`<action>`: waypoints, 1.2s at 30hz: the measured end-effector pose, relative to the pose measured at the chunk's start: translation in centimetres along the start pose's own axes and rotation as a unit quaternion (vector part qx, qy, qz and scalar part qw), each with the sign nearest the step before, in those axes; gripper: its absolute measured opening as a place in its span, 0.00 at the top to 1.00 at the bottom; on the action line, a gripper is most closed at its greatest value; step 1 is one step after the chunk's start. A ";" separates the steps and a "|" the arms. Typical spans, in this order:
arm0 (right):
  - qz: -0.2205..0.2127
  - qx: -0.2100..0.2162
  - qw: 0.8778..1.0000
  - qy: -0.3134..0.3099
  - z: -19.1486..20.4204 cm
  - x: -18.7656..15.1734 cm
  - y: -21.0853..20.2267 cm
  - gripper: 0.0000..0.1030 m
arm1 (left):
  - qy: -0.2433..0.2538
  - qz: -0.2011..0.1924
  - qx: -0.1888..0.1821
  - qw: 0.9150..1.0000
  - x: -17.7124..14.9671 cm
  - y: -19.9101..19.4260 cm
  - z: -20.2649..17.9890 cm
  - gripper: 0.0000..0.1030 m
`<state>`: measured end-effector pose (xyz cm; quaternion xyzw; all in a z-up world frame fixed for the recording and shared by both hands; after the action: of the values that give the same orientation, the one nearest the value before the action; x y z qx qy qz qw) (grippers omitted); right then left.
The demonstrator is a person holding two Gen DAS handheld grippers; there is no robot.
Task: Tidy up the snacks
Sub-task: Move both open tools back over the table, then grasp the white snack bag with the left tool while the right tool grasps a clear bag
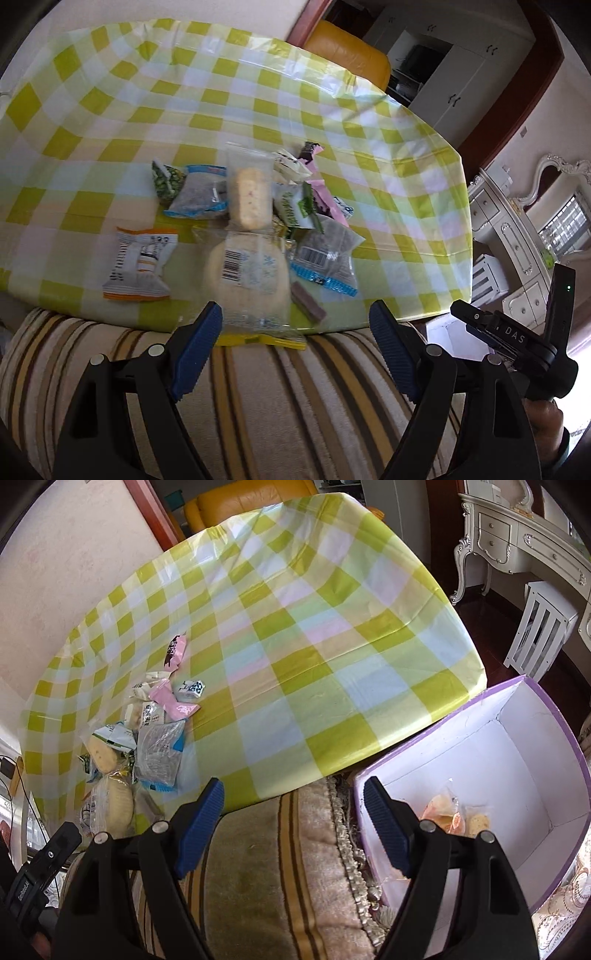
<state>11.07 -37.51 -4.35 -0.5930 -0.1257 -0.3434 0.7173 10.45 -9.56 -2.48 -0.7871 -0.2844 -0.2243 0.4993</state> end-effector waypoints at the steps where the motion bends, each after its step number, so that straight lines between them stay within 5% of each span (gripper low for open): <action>1: 0.003 0.001 1.000 -0.007 0.6 -0.1 0.3 0.25 | -0.006 -0.003 0.006 1.000 0.1 -0.3 0.7 0.23; 14: 0.032 0.029 0.997 -0.061 7.4 -0.9 3.7 0.24 | -0.052 0.001 0.096 0.994 1.4 -1.4 9.0 0.24; 36: 0.057 0.041 0.994 -0.081 14.9 0.2 9.8 0.24 | -0.049 0.060 0.120 0.990 2.3 4.0 11.9 0.39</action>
<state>20.86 -23.06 -7.78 -0.5953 -0.1635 -0.2476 0.7467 15.62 0.43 -8.40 -0.7473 -0.2858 -0.1194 0.5879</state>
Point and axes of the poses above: each gripper's, at about its wrist camera, not at the fingertips, and y roughly the way its jaws point, z to its left, x to its top, the point moved 6 cm from there along y, roughly the way its jaws point, and after that the axes turned 6 degrees about -z, right-handed, at the moved point
